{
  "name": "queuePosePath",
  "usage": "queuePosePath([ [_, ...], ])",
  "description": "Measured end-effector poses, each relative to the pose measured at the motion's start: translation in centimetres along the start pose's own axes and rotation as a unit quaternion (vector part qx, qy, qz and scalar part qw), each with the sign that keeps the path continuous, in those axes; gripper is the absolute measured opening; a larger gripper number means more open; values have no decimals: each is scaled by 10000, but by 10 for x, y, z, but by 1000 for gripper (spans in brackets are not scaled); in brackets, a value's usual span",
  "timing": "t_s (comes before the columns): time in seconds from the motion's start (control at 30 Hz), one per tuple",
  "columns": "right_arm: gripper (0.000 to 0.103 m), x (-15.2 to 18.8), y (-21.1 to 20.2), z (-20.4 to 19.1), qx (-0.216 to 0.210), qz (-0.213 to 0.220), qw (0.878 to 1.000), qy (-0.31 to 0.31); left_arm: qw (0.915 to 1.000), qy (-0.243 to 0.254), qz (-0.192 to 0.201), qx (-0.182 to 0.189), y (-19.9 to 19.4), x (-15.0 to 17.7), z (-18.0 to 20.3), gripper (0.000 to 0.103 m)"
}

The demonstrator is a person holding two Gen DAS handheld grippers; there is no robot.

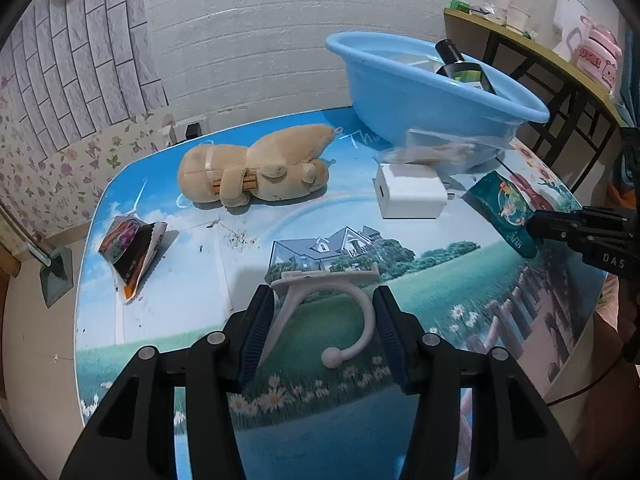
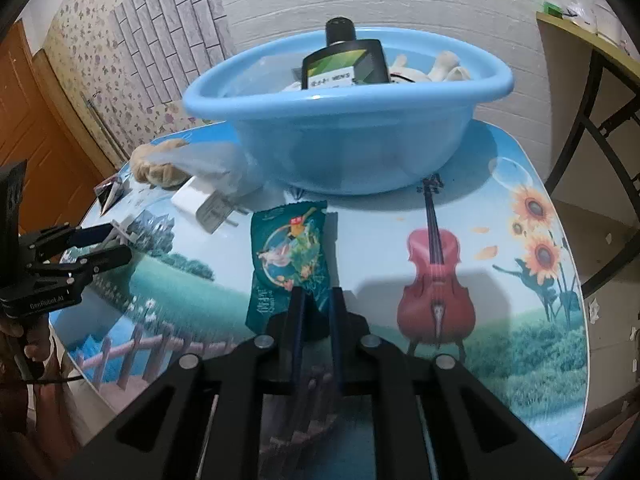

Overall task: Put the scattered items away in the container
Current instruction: 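Grasp the white hook with left tool while right tool grasps the green packet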

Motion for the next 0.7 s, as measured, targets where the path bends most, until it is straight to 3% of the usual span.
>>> queuePosePath([
  [0.5,10,9,-19,32,346,65,9990,273,10000,-73,-68,-5,-5,16,1,51],
  [0.63,18,7,-20,37,696,128,9972,237,9999,-99,-75,21,-4,18,1,51],
  [0.7,31,6,-19,37,633,195,9973,301,9999,-102,-89,12,-3,18,1,51],
])
Point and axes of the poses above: each gripper's, at about its wrist camera, not at the fingertips, and y roughly the way its jaws point, z to its right, x to its underside, the point moved 8 cm from there along y, roughly the way its jaws point, and after that the axes turned 11 degrees about y, right-handed, at the moved point
